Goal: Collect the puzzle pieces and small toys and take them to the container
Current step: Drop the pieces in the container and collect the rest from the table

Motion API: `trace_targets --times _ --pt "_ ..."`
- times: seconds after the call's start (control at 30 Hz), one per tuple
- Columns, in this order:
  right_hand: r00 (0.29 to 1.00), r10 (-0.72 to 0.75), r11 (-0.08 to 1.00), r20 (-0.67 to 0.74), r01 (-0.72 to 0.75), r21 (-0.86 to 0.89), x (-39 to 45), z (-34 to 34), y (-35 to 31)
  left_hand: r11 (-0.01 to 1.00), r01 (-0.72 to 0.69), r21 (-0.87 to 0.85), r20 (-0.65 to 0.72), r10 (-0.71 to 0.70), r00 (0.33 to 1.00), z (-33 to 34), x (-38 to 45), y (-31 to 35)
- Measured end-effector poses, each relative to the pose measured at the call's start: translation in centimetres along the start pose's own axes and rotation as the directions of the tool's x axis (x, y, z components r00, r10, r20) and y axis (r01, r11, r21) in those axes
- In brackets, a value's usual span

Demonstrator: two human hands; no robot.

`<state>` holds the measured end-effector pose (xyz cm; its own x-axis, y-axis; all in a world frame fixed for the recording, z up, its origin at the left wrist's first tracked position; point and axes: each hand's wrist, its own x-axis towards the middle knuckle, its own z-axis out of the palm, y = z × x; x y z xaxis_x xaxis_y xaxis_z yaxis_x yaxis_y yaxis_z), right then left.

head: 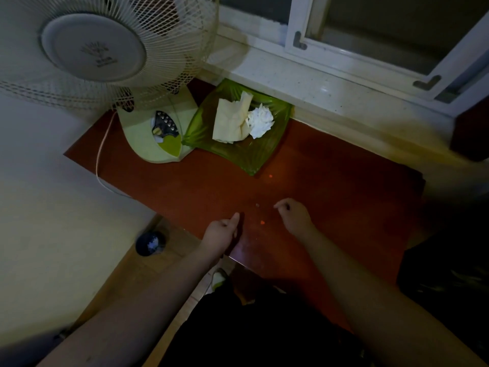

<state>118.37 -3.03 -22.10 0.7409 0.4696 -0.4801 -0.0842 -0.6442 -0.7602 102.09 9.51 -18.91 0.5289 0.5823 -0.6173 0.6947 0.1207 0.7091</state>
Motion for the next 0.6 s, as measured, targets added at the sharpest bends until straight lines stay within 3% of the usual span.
trace_targets --times 0.03,0.07,0.13,0.17,0.23,0.33,0.37,0.43,0.47,0.5,0.53,0.6 --pt "0.991 0.128 0.944 0.035 -0.132 0.304 -0.4 -0.3 -0.4 1.000 0.000 0.004 -0.002 0.000 1.000 0.0 0.2 0.0" --pt "0.964 0.239 0.775 0.114 -0.260 0.575 -0.8 -0.6 -0.8 1.000 0.011 -0.005 -0.001 -0.011 1.000 0.0 0.4 -0.1" --pt "0.914 0.302 0.414 0.270 -0.381 0.826 -1.5 -1.4 -1.0 0.999 0.030 -0.039 0.011 -0.030 0.999 0.3 0.9 -0.4" --pt "0.906 0.288 0.315 0.311 -0.397 0.862 -1.8 -1.7 -0.9 0.999 0.027 -0.042 0.017 -0.026 1.000 0.4 0.9 -0.5" --pt "0.901 0.249 0.234 0.356 -0.413 0.880 -2.3 -1.9 -0.7 1.000 -0.010 -0.021 0.021 0.010 1.000 0.7 0.9 -0.4" --pt "0.893 0.209 0.283 0.400 -0.446 0.849 -2.3 -1.4 -0.5 0.998 -0.062 0.023 0.031 0.061 0.998 0.7 0.8 -0.1" --pt "0.891 0.209 0.362 0.404 -0.454 0.814 -2.2 -1.2 -0.5 0.997 -0.066 0.032 0.032 0.065 0.997 0.7 0.9 -0.2" --pt "0.932 0.194 0.741 0.305 -0.343 0.577 -1.8 -0.8 -0.6 0.998 -0.053 0.035 0.019 0.052 0.998 0.7 1.1 -0.3" --pt "0.967 0.118 0.934 0.224 -0.185 0.306 -1.7 -0.6 -0.6 0.998 -0.046 0.037 0.007 0.046 0.999 0.7 1.1 -0.4" --pt "0.986 -0.018 1.000 0.168 0.019 -0.006 -1.7 -0.3 -0.6 0.998 -0.043 0.044 -0.002 0.043 0.999 0.7 1.2 -0.5" --pt "0.976 -0.155 0.940 0.154 0.193 -0.281 -1.7 0.1 -0.5 0.998 -0.043 0.046 -0.007 0.043 0.999 0.7 1.2 -0.6" --pt "0.938 -0.299 0.726 0.174 0.342 -0.597 -1.9 1.3 -0.6 0.999 -0.039 0.029 -0.014 0.040 0.999 0.6 1.3 -0.9"
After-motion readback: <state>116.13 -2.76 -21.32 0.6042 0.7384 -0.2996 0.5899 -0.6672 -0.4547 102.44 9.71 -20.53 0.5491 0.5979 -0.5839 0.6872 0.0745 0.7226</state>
